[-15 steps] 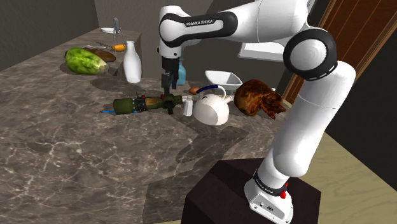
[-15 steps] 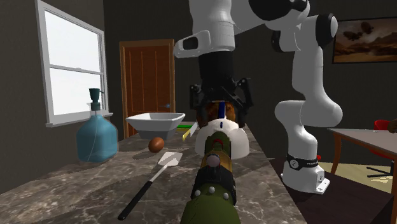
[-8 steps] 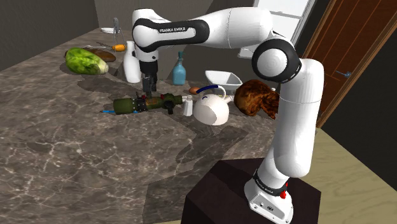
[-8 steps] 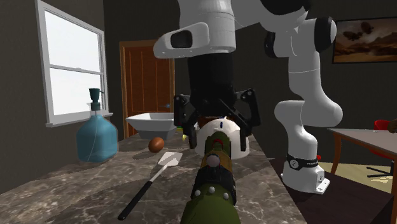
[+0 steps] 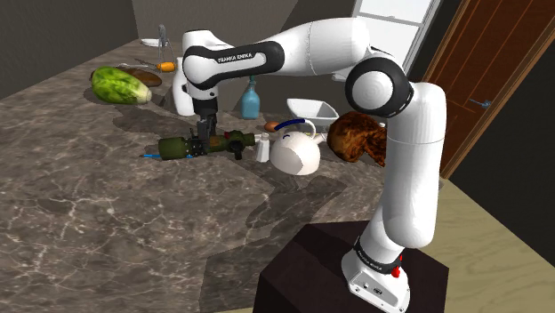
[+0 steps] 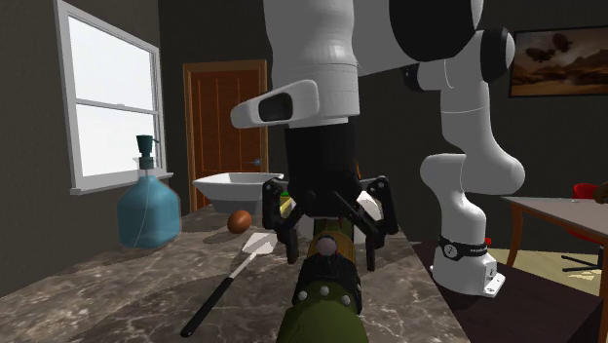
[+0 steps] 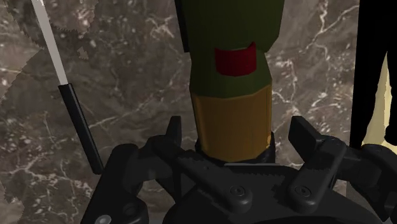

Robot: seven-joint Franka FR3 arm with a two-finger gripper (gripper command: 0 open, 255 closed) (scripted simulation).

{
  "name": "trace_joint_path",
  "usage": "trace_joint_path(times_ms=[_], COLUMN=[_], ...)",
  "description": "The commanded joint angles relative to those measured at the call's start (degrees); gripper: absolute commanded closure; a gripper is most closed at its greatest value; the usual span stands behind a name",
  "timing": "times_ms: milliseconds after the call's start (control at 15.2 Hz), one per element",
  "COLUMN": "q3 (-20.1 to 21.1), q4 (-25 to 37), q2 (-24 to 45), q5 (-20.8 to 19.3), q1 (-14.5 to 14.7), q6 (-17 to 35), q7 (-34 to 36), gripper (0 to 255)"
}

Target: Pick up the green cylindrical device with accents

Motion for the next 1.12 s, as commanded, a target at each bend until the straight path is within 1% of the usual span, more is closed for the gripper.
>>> trace_joint_path(times_ms=[0, 66, 660, 1056], q3=[0.0, 0.0, 0.0, 0.0], q4=[-0.6, -0.4, -0.6, 3.2], q2=[0.0, 0.1, 0.0, -0.6], q5=[0.0, 0.0, 0.0, 0.0], q1=[0.0, 0.0, 0.0, 0.0], q6=[0.6, 0.6, 0.6, -3.8], q7=[0.0, -0.1, 0.0, 0.1], gripper=[0, 255, 255, 255])
